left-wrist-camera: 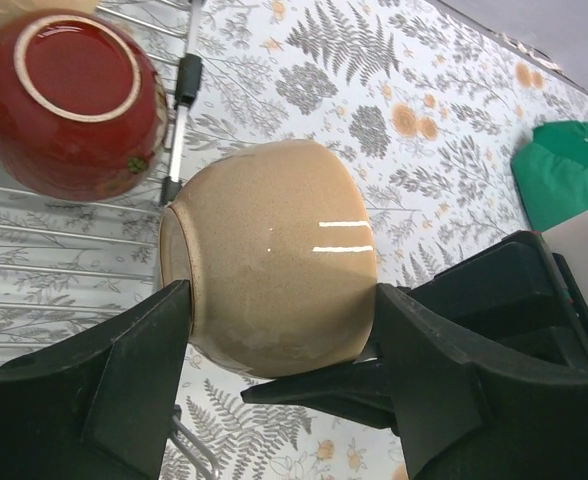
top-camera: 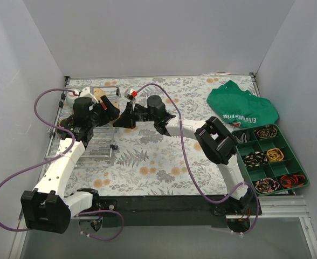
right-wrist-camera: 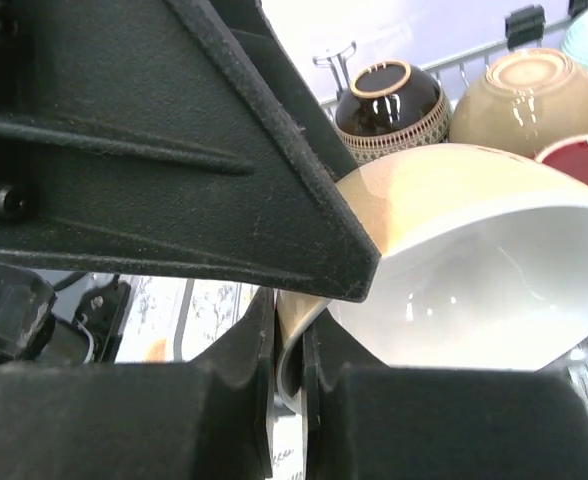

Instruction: Unload the bowls from the dish rack

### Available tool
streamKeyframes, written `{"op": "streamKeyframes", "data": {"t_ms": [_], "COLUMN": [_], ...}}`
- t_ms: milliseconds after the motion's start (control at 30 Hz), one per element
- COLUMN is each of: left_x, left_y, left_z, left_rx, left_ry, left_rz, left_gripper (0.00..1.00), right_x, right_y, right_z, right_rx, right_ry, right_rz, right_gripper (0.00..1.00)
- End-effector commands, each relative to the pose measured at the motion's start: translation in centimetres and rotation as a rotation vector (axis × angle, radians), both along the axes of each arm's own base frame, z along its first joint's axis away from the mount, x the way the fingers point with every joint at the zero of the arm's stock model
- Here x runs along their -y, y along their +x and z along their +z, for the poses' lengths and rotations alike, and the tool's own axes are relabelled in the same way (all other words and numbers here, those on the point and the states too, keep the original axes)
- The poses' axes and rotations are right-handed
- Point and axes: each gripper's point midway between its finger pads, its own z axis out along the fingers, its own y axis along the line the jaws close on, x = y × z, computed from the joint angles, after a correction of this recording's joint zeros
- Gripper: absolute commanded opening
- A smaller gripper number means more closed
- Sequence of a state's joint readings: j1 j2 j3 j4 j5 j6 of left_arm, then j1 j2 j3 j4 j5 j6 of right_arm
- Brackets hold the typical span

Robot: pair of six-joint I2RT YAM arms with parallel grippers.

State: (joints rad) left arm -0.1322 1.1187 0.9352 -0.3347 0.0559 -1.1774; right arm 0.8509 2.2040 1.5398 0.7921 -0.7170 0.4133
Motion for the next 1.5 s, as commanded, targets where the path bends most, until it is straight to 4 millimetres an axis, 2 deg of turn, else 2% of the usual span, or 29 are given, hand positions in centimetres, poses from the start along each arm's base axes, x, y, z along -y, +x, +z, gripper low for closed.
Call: {"op": "streamKeyframes", "data": {"t_ms": [0, 67, 133, 167, 200, 233, 267, 300, 333, 367, 433, 467, 533, 600, 633, 800, 933, 1133, 1200, 1233, 1300, 1333, 1467], "left_x": [-0.9, -1.5, -2.3, -2.7, -3.0, -3.7, -4.0, -4.3, -4.5, -4.7, -4.9, -5.1, -5.3, -5.6, -5.6, -5.7, -5.1, -5.1, -4.9, -4.8, -4.8, -4.8, -4.9], "left_y": [0.0, -0.1, -0.3, -0.4, -0.4, -0.5, -0.6, -0.7, -0.7, -0.8, -0.9, -1.0, -1.1, -1.2, -1.2, -1.1, -1.2, -1.2, -1.2, -1.2, -1.2, -1.2, -1.1], "left_z": [5.3, 5.6, 5.9, 5.8, 5.8, 6.0, 6.0, 6.0, 6.1, 6.3, 6.2, 6.2, 6.0, 6.2, 6.1, 5.9, 5.5, 5.5, 5.5, 5.5, 5.4, 5.4, 5.1], "left_rx": [0.192, 0.211, 0.227, 0.228, 0.229, 0.234, 0.234, 0.238, 0.241, 0.247, 0.245, 0.248, 0.245, 0.25, 0.248, 0.244, 0.239, 0.241, 0.241, 0.243, 0.24, 0.24, 0.229], "left_ry": [0.028, 0.048, 0.076, 0.087, 0.102, 0.119, 0.128, 0.135, 0.142, 0.147, 0.155, 0.162, 0.17, 0.176, 0.179, 0.191, 0.18, 0.183, 0.177, 0.177, 0.177, 0.179, 0.186], "left_rz": [0.024, 0.051, 0.084, 0.096, 0.112, 0.143, 0.158, 0.168, 0.176, 0.19, 0.196, 0.201, 0.21, 0.222, 0.224, 0.225, 0.192, 0.189, 0.176, 0.172, 0.172, 0.171, 0.171], "left_gripper": [0.76, 0.93, 0.98, 0.98, 0.98, 0.98, 0.98, 0.98, 0.98, 0.98, 0.98, 0.98, 0.98, 0.98, 0.98, 0.98, 0.98, 0.98, 0.98, 0.98, 0.98, 0.98, 0.98], "right_x": [2.1, 3.9, 5.6, 7.2, 8.3, 9.4, 11.5, 12.8, 14.6, 16.0, 19.4, 21.6, 24.6, 25.8, 26.9, 28.7, 30.1, 31.7, 31.9, 31.8, 31.5, 31.2, 30.4], "right_y": [-0.3, 0.5, 1.4, 1.9, 2.3, 2.8, 4.0, 4.4, 5.9, 6.7, 7.8, 9.2, 10.6, 11.6, 12.0, 13.2, 14.6, 14.9, 14.8, 14.8, 14.8, 14.6, 14.3], "right_z": [2.6, 1.0, 0.4, -1.4, -2.2, -2.0, -3.5, -4.3, -4.4, -4.5, -5.9, -5.9, -6.2, -5.8, -6.5, -7.9, -10.1, -12.6, -12.9, -12.8, -12.6, -12.7, -11.7], "right_rx": [0.113, 0.121, 0.131, 0.143, 0.134, 0.175, 0.205, 0.221, 0.263, 0.293, 0.362, 0.403, 0.468, 0.497, 0.511, 0.528, 0.497, 0.457, 0.457, 0.456, 0.446, 0.435, 0.396], "right_ry": [-0.029, -0.135, -0.222, -0.323, -0.383, -0.427, -0.545, -0.621, -0.702, -0.768, -0.948, -1.036, -1.191, -1.258, -1.323, -1.438, -1.505, -1.559, -1.569, -1.561, -1.543, -1.526, -1.462], "right_rz": [-0.052, -0.11, -0.18, -0.202, -0.233, -0.265, -0.335, -0.363, -0.456, -0.502, -0.557, -0.636, -0.689, -0.721, -0.714, -0.68, -0.646, -0.591, -0.579, -0.576, -0.579, -0.57, -0.602], "right_gripper": [0.01, 0.01, 0.01, 0.01, 0.01, 0.01, 0.01, 0.01, 0.01, 0.01, 0.01, 0.01, 0.01, 0.01, 0.01, 0.01, 0.01, 0.04, 0.13, 0.23, 0.33, 0.41, 0.57]}}
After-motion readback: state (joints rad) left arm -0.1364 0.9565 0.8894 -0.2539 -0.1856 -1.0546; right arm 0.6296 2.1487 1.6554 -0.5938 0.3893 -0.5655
